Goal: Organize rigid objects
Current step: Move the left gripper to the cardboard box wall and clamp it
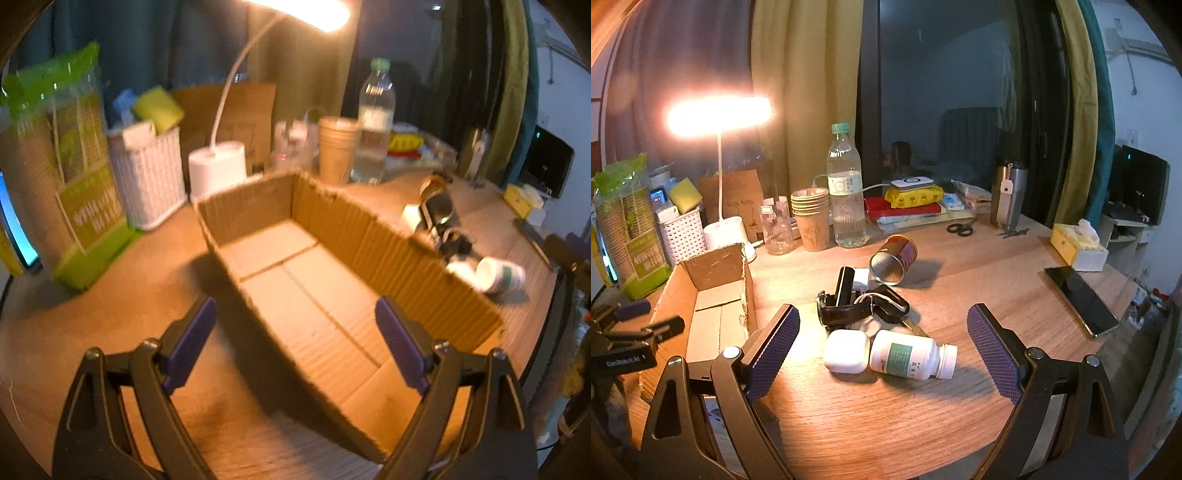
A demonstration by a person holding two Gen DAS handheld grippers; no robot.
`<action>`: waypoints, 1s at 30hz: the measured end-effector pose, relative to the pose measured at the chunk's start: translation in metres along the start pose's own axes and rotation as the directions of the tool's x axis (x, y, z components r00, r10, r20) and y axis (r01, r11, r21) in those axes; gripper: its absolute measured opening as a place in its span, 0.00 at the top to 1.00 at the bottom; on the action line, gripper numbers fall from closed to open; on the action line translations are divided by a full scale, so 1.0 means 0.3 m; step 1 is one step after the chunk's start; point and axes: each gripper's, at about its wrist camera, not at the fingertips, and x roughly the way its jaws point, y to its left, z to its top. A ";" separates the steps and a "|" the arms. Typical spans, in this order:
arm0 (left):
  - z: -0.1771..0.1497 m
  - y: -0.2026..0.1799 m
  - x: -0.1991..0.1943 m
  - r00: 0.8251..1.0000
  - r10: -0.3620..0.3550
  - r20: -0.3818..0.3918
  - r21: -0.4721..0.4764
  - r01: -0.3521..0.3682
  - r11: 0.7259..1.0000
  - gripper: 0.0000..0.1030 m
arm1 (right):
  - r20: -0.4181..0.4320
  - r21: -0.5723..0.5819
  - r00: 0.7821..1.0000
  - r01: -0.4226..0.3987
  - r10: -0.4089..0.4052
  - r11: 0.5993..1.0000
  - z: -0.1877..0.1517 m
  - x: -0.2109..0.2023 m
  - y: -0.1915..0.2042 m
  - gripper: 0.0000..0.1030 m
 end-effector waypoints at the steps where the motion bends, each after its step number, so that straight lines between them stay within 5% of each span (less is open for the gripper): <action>1: -0.009 0.001 0.014 1.000 0.001 -0.025 0.000 -0.001 1.000 0.14 | -0.002 0.001 1.000 0.001 -0.001 1.000 -0.001 0.001 -0.002 0.09; 10: -0.054 -0.022 0.099 0.976 -0.075 -0.206 0.015 0.080 0.997 0.15 | -0.020 0.013 1.000 0.021 -0.021 1.000 -0.003 0.019 -0.023 0.09; 16: -0.048 -0.025 0.120 0.973 -0.062 -0.222 0.015 0.067 0.998 0.56 | -0.036 0.027 0.998 0.043 -0.042 0.999 -0.014 0.038 -0.055 0.09; 19: -0.042 -0.021 0.140 0.972 -0.072 -0.224 0.011 0.076 0.997 0.67 | -0.055 0.038 0.997 0.050 -0.048 0.998 -0.022 0.058 -0.072 0.09; 30: 0.059 -0.004 0.250 0.967 -0.093 -0.239 0.092 0.118 0.989 0.84 | -0.138 0.047 0.988 0.082 -0.075 0.995 -0.064 0.157 -0.103 0.09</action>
